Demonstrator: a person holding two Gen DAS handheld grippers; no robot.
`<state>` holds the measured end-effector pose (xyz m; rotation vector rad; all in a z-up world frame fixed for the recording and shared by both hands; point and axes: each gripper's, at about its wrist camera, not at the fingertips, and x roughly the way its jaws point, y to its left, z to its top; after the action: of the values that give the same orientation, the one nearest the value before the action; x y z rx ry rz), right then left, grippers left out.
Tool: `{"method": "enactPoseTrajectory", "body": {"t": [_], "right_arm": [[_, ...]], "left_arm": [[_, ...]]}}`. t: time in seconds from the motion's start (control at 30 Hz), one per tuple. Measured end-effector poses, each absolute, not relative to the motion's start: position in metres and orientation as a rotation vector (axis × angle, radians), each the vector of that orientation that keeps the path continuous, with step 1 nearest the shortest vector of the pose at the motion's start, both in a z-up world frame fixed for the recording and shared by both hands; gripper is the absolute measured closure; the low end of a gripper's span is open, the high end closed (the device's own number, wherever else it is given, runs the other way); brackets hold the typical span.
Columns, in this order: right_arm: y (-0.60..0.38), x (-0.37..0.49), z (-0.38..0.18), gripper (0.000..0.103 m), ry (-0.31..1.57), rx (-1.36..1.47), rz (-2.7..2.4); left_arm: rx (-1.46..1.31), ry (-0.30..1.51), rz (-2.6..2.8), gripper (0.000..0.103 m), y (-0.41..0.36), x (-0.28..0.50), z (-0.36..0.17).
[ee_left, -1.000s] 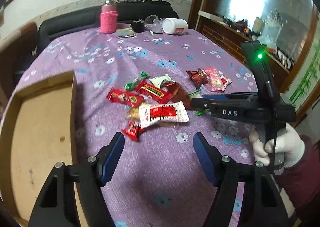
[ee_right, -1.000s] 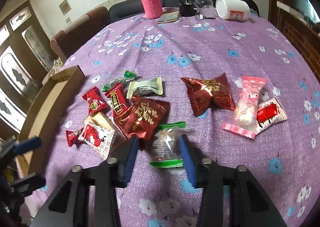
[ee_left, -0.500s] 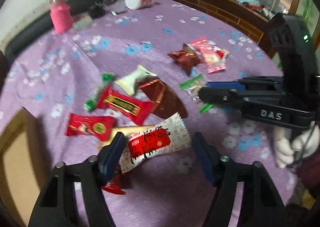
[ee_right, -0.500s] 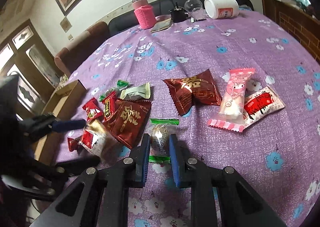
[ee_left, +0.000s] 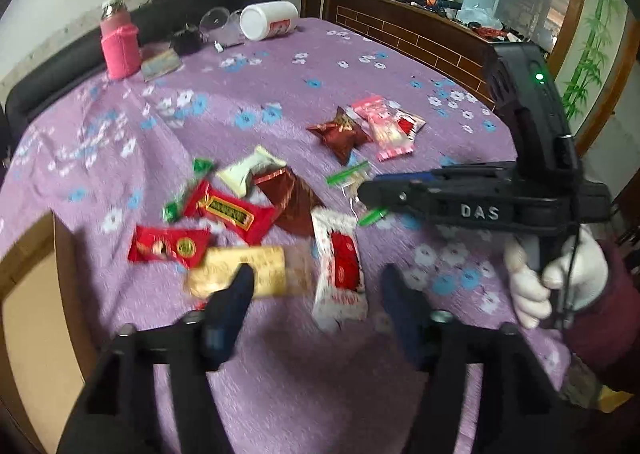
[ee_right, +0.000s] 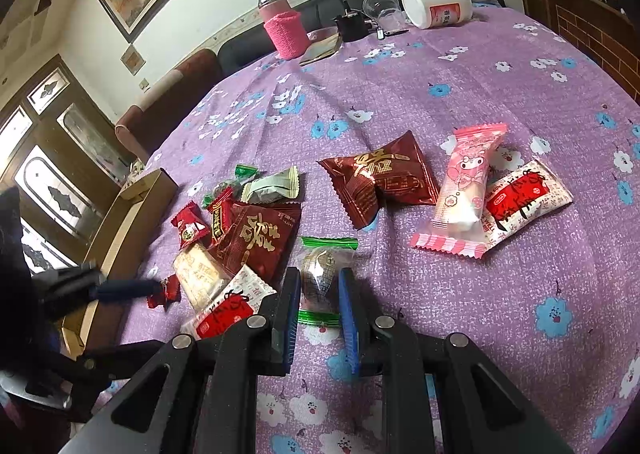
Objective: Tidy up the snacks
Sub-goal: 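Close the left tool on the white red-label packet while the right tool grasps the clear green-ended candy, then carry both snacks over the cardboard box and open both tools to drop them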
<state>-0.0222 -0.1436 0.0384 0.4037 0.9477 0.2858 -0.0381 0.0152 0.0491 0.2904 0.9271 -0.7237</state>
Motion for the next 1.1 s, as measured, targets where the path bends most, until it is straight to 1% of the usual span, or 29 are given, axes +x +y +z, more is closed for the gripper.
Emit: {"method": "enactPoseTrajectory", "body": {"t": [0.27, 0.43, 0.47, 0.5, 0.53, 0.67, 0.8, 0.83, 0.87, 1.1], "right_arm": [[-0.151, -0.023, 0.039, 0.083, 0.937, 0.422, 0.26], [-0.157, -0.025, 0.041, 0.083, 0.922, 0.437, 0.245], [-0.158, -0.025, 0.041, 0.083, 0.921, 0.437, 0.245], [-0.158, -0.025, 0.041, 0.083, 0.921, 0.437, 0.244], [-0.158, -0.025, 0.041, 0.083, 0.92, 0.436, 0.245], [-0.159, -0.025, 0.04, 0.083, 0.919, 0.433, 0.246], [-0.159, -0.026, 0.041, 0.084, 0.905, 0.434, 0.246], [-0.159, -0.026, 0.041, 0.087, 0.902, 0.433, 0.245], [-0.158, -0.026, 0.042, 0.089, 0.898, 0.43, 0.246], [-0.153, -0.028, 0.045, 0.089, 0.889, 0.403, 0.252]], "left_arm": [[0.404, 0.919, -0.738, 0.037, -0.029, -0.051, 0.03], [0.411, 0.936, -0.689, 0.038, -0.037, -0.047, 0.019], [0.413, 0.931, -0.686, 0.042, -0.037, -0.048, 0.019], [0.422, 0.949, -0.676, 0.065, -0.039, -0.048, 0.014], [0.391, 0.945, -0.702, 0.078, -0.037, -0.049, 0.015], [0.362, 0.94, -0.674, 0.08, -0.033, -0.051, 0.014], [0.267, 0.925, -0.676, 0.082, -0.017, -0.058, 0.025], [0.228, 0.916, -0.679, 0.082, -0.01, -0.061, 0.031], [0.195, 0.904, -0.677, 0.082, -0.002, -0.065, 0.037], [-0.01, 0.86, -0.613, 0.082, 0.065, -0.084, 0.061]]}}
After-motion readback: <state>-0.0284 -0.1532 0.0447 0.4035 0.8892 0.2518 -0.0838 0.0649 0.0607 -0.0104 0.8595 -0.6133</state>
